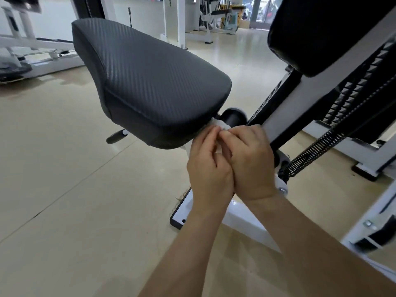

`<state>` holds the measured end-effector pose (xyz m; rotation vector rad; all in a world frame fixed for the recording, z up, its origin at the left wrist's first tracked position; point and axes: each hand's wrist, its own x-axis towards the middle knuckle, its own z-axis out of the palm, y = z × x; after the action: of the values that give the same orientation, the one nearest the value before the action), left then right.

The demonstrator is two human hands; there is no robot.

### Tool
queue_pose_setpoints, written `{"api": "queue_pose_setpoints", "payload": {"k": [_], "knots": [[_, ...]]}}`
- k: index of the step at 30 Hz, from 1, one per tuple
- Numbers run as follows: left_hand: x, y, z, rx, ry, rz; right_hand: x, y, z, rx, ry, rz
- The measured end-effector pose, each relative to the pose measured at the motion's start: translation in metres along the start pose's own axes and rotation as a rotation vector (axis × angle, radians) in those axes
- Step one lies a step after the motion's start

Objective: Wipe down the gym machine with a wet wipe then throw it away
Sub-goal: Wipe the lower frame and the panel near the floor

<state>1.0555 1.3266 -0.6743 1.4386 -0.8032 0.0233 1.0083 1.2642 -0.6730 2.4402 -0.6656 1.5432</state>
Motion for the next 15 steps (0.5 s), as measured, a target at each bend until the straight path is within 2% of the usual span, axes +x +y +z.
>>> {"api": "queue_pose_setpoints", "payload": {"k": [4, 9, 12, 15], "knots": [[-0.011, -0.017, 0.003, 0.096, -0.042, 0.087, -0.008, 0.025, -0.018, -0.146, -0.127, -0.148], [-0.044, -0.019, 0.011, 0.235, -0.313, 0.321, -0.042, 0.054, -0.053, -0.237, -0.312, -0.290], [-0.034, -0.025, 0.011, 0.117, -0.264, 0.265, -0.028, 0.055, -0.056, -0.270, -0.311, -0.321], [-0.011, -0.031, 0.007, 0.076, -0.184, 0.190, -0.007, 0.054, -0.050, -0.247, -0.251, -0.262]]}}
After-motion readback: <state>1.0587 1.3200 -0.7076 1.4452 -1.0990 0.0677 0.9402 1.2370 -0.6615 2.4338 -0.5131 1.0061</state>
